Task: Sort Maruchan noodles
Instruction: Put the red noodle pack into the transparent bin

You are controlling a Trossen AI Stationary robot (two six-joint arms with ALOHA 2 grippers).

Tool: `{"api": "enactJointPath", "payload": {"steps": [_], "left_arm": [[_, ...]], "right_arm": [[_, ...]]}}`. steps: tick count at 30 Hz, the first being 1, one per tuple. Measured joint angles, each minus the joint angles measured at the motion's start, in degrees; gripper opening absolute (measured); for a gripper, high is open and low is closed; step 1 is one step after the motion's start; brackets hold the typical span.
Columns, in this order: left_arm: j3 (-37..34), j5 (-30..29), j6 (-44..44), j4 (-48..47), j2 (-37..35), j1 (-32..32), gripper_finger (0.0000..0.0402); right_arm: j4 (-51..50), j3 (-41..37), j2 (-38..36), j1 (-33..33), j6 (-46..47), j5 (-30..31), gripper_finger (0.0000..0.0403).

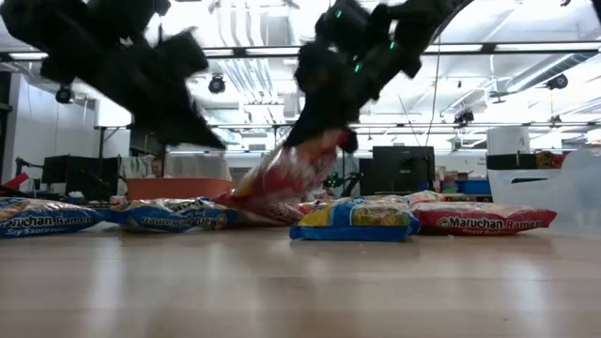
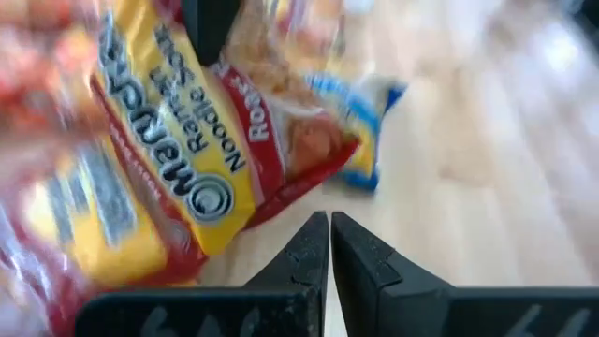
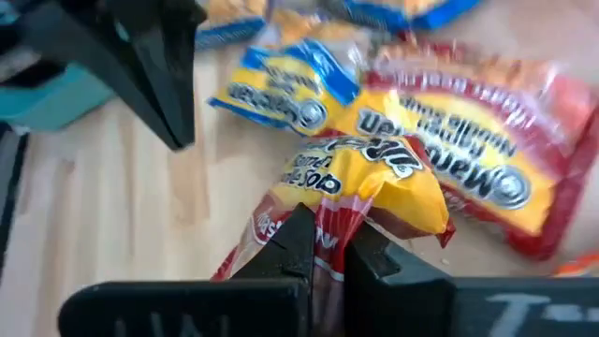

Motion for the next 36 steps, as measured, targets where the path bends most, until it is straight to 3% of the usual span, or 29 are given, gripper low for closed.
{"api": "enactJointPath", "payload": {"steps": [7,15,21,28,36], "left_arm": [[1.1,-2.8,10.5,0.3,-13.2,0.1,0.0000],[4.6,-8.3,18.9,1.3,-19.4,0.1,0.0000],[5.5,-10.1,20.3,1.0,-19.6,0.2,0.0000],[5.3,-10.7,20.8,0.6,-17.7,0.2,0.0000],[5.3,-11.1,21.8,1.1,-15.6,0.2,0.0000]], "right_arm": [[-10.9,0.0,-13.2,0.2,-7.6,0.5,0.0013],[-28.9,0.1,-28.8,1.1,-18.5,1.1,0.0013],[-51.4,0.1,-37.2,2.1,-16.5,11.6,0.0013],[-76.0,-0.3,-40.6,2.4,-10.8,23.9,0.0013],[-77.7,-5.5,-39.3,2.4,-13.5,21.8,0.0013]]}}
